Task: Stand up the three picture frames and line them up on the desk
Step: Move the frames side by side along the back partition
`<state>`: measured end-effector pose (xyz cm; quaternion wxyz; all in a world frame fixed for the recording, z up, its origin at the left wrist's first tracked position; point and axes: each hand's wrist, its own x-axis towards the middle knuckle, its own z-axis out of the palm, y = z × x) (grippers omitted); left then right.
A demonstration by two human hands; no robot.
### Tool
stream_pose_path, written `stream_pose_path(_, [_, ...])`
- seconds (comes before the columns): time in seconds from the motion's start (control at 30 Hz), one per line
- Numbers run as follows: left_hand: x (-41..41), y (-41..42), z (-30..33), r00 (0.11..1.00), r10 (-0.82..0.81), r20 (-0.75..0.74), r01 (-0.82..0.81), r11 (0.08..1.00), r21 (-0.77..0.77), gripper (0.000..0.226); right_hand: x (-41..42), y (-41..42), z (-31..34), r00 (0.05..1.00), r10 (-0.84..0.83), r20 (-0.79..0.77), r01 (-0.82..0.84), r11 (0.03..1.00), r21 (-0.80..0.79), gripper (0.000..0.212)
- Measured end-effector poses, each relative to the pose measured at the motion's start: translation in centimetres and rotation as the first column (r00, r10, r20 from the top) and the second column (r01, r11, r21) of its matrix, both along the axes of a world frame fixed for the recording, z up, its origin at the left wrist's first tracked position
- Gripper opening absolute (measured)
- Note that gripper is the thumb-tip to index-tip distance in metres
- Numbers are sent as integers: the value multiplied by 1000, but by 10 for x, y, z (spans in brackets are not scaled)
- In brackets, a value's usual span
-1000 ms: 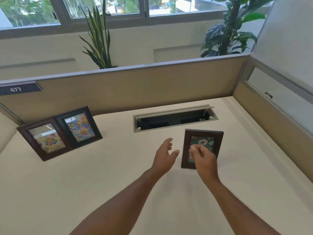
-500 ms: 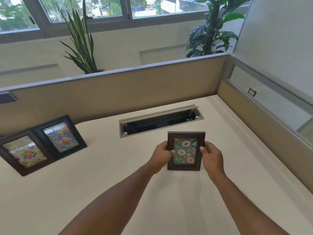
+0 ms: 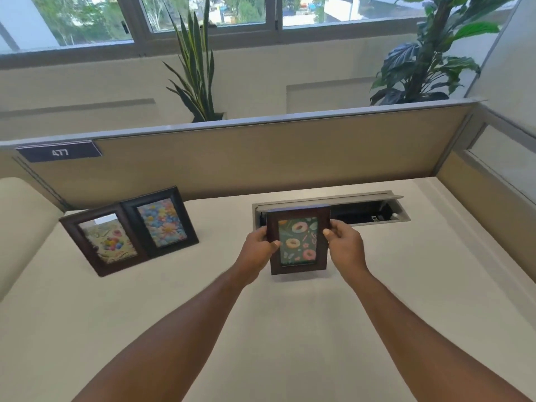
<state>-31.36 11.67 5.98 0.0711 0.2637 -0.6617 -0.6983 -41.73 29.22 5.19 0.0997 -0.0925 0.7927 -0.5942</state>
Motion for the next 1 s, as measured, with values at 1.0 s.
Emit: stream_pose_path(1.0, [-21, -196, -24, 921, 377, 103, -372, 926, -60, 32, -57, -249, -24, 972, 229, 48, -231, 973, 27, 16])
